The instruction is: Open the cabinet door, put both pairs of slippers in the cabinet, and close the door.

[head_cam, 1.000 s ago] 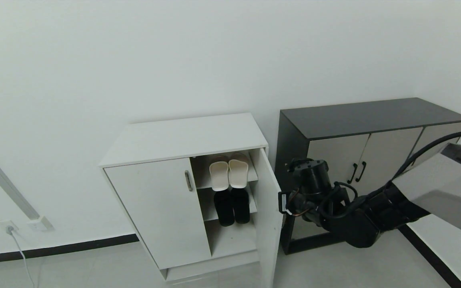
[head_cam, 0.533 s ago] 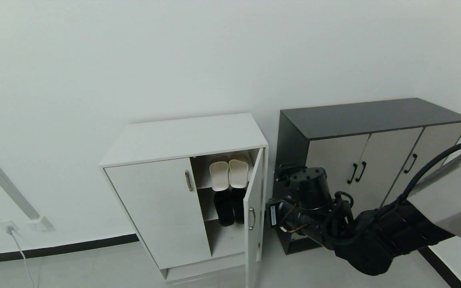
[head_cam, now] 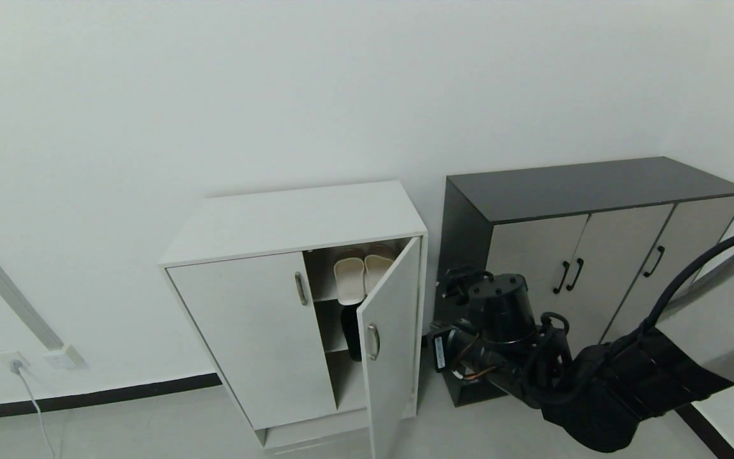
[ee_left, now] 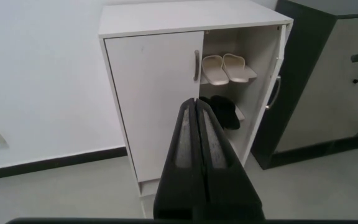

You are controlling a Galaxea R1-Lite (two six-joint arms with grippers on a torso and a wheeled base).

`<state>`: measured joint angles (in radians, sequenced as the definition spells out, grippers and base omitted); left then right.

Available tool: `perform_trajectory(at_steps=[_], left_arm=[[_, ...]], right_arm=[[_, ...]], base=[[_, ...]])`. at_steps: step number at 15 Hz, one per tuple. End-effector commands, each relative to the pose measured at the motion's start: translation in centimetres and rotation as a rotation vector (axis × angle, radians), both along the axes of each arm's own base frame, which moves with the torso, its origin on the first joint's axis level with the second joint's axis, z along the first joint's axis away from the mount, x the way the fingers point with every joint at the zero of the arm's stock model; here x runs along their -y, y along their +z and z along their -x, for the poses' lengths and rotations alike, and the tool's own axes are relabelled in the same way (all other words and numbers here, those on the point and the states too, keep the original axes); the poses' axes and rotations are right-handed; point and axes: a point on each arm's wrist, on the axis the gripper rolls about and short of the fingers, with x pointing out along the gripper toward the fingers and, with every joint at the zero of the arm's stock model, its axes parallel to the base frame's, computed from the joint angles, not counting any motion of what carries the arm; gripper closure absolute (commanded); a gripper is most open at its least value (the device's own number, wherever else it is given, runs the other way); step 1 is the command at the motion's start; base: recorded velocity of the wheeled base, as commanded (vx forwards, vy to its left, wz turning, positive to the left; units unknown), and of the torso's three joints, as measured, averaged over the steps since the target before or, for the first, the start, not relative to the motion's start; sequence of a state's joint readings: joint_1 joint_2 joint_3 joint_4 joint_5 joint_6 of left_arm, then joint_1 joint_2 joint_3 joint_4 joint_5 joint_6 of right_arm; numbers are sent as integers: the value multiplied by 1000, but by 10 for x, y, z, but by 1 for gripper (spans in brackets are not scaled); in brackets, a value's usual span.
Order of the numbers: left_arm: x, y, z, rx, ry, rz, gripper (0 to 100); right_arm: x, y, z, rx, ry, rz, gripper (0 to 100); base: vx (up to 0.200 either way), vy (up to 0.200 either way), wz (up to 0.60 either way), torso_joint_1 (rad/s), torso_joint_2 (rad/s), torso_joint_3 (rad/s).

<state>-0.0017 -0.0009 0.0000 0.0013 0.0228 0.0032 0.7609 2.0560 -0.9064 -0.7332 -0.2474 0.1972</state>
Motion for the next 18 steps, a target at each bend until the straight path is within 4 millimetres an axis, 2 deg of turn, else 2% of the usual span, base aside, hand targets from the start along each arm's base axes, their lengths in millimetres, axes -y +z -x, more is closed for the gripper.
perform_trajectory(at_steps=[1, 2, 7, 14, 18], left_arm=[[0, 0, 0, -1, 0, 0, 100], [0, 0, 0, -1, 0, 0, 100], [0, 0, 0, -1, -1, 0, 100], [0, 0, 0, -1, -3, 0, 100], [0, 0, 0, -1, -4, -1, 100]], right_arm=[[0, 0, 0, 0, 0, -1, 100], [0, 0, 0, 0, 0, -1, 100], [1, -3, 2, 9, 43, -34, 100], [22, -22, 9, -26, 149, -21, 100], [22, -29, 7, -40, 145, -7, 100]], base=[[0, 0, 600, -2, -2, 7], [0, 0, 600, -2, 2, 2], [0, 0, 0, 0, 0, 0], [0, 0, 0, 0, 0, 0], [200, 0, 0, -4, 1, 5]])
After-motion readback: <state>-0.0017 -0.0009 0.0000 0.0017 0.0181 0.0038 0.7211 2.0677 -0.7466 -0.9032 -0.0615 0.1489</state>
